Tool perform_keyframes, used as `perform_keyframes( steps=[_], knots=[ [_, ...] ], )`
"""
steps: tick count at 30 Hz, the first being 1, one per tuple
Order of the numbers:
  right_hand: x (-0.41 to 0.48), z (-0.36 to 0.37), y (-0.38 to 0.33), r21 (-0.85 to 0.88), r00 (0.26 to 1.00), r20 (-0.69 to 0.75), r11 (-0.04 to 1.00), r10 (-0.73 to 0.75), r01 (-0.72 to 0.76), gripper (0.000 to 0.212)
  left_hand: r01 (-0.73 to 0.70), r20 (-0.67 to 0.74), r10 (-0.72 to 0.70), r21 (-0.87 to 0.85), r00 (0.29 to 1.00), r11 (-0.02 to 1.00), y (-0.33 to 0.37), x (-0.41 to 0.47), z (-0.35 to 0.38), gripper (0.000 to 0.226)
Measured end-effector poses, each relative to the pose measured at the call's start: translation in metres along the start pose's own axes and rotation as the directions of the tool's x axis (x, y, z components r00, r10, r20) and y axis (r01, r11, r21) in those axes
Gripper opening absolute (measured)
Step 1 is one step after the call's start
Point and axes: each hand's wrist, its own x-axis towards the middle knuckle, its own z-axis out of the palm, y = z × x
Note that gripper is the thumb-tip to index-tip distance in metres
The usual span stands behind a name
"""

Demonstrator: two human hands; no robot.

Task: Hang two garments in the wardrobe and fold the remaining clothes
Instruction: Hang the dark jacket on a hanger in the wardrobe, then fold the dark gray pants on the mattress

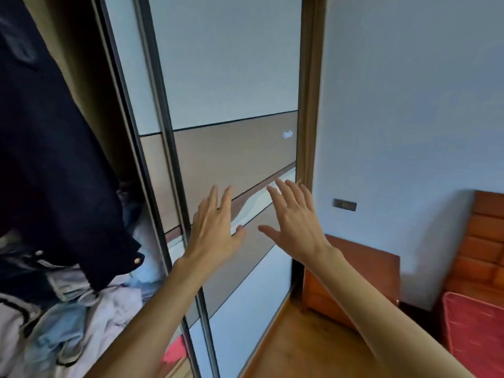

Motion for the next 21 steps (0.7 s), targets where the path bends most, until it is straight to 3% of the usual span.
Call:
perform_keyframes(
  steps=[5,12,17,21],
  knots=[
    [-0.073,0.0,0.051,-0.049,0.984,0.065,0.985,0.168,-0.165,0.083,-0.133,0.026,0.138,-0.142,0.99,0.981,0.044,-0.013,0.042,0.078],
    [-0.146,-0.019,0.091,-0.02,0.945,0.098,0.95,0.313,-0.313,0.073,-0.229,0.185,0.27,-0.216,0.945,0.949,0.075,-0.032,0.096,0.076],
    [-0.187,-0.019,0.097,0.077,0.87,0.021,0.866,0.493,-0.493,0.047,-0.226,0.281,0.336,-0.359,0.899,0.905,0.098,-0.037,0.136,0.057],
    [-0.216,-0.014,0.1,0.039,0.807,-0.041,0.808,0.589,-0.588,0.029,-0.319,0.223,0.464,-0.477,0.858,0.819,0.117,-0.036,0.161,0.036]
  ],
)
